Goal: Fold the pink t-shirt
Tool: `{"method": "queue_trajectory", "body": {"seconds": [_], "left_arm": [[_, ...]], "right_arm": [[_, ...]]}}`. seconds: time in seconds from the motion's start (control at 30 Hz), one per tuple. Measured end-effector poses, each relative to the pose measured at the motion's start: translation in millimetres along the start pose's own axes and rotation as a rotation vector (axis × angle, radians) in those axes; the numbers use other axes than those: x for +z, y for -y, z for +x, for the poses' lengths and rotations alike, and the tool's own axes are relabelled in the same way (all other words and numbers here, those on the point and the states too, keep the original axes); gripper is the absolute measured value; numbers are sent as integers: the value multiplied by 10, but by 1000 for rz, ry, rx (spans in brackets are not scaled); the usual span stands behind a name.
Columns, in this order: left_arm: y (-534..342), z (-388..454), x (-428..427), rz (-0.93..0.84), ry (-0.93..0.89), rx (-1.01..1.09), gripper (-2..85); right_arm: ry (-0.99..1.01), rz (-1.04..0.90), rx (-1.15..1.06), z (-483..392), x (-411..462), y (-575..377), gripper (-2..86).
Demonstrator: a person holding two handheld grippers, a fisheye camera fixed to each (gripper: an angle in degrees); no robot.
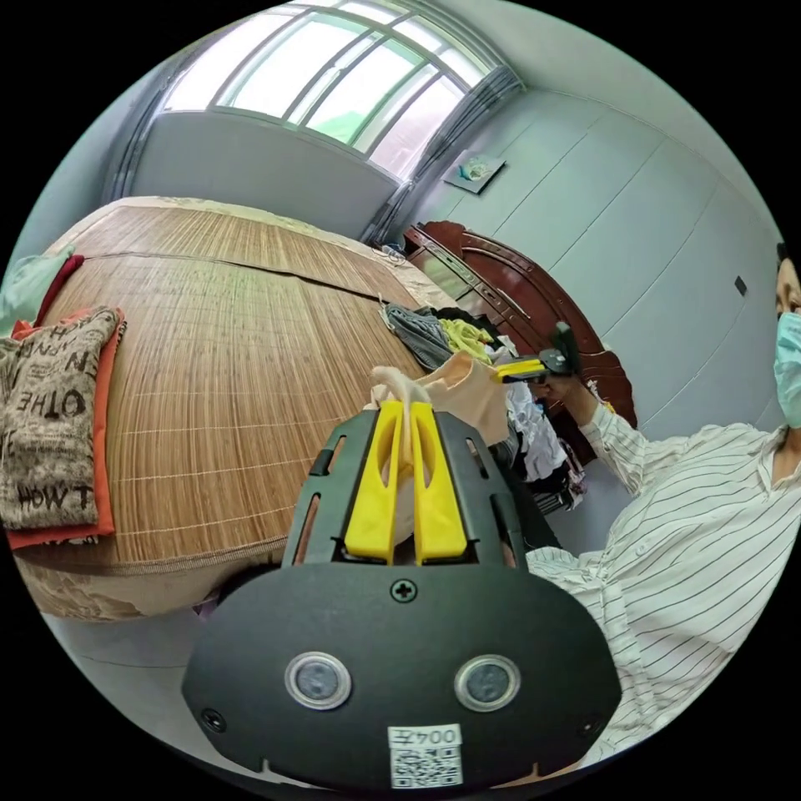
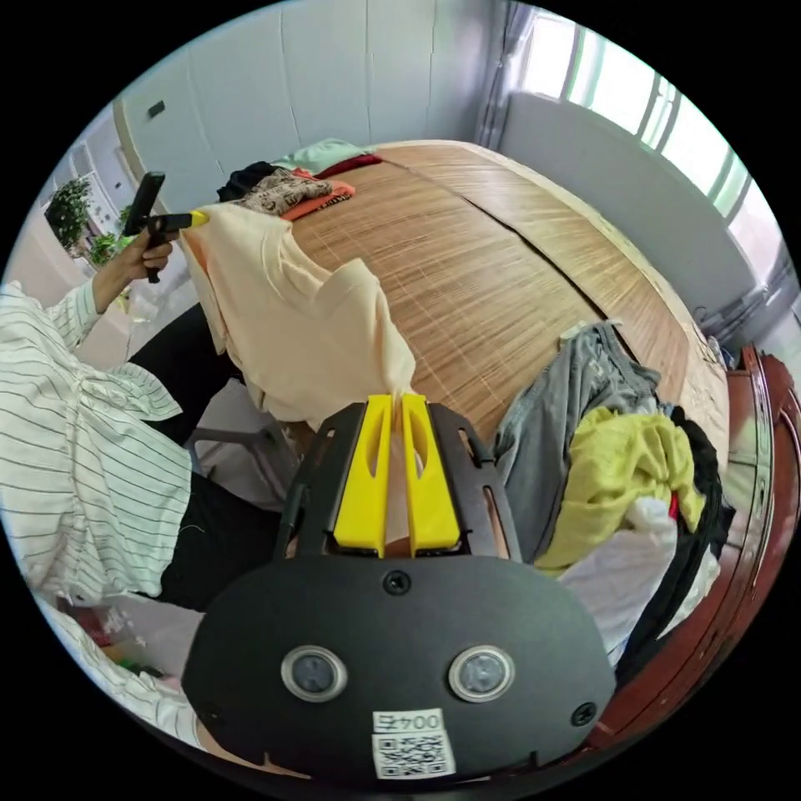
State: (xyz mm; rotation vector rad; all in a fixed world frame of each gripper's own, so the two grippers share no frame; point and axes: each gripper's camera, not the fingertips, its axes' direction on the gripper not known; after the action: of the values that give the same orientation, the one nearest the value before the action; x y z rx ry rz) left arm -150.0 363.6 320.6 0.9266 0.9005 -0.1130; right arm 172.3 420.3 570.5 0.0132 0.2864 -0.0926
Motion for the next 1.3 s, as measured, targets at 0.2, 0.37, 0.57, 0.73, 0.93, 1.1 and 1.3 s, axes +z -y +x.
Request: {"method": "queue_trajectory", "body": {"seconds": [0.2, 0.37, 0.57, 0.73, 0.93, 1.1, 1.3], "left_arm": [[-146, -258, 118, -12, -64, -141, 12], [-66, -236, 59, -26, -49, -141, 12], [-47, -192, 8, -20, -56, -161, 12], [14, -100, -33, -32, -42, -150, 11], [251, 232, -197, -17, 8, -56, 11], [764, 701, -555, 71, 33, 71, 11], [1720, 1636, -1424, 240, 134, 267, 9]], "right_arm": [[-81, -100, 170, -637, 574, -794, 97], [-26, -44, 94, -645, 331, -809, 122], [48, -193, -162, -950, 509, -522, 134], [-7, -227, -211, -1151, 608, -602, 60], [19, -18, -54, -1077, -197, -837, 24], [-230, 154, 56, -1177, -1179, -869, 6], [-552, 397, 103, -1605, -2765, -684, -4]]}}
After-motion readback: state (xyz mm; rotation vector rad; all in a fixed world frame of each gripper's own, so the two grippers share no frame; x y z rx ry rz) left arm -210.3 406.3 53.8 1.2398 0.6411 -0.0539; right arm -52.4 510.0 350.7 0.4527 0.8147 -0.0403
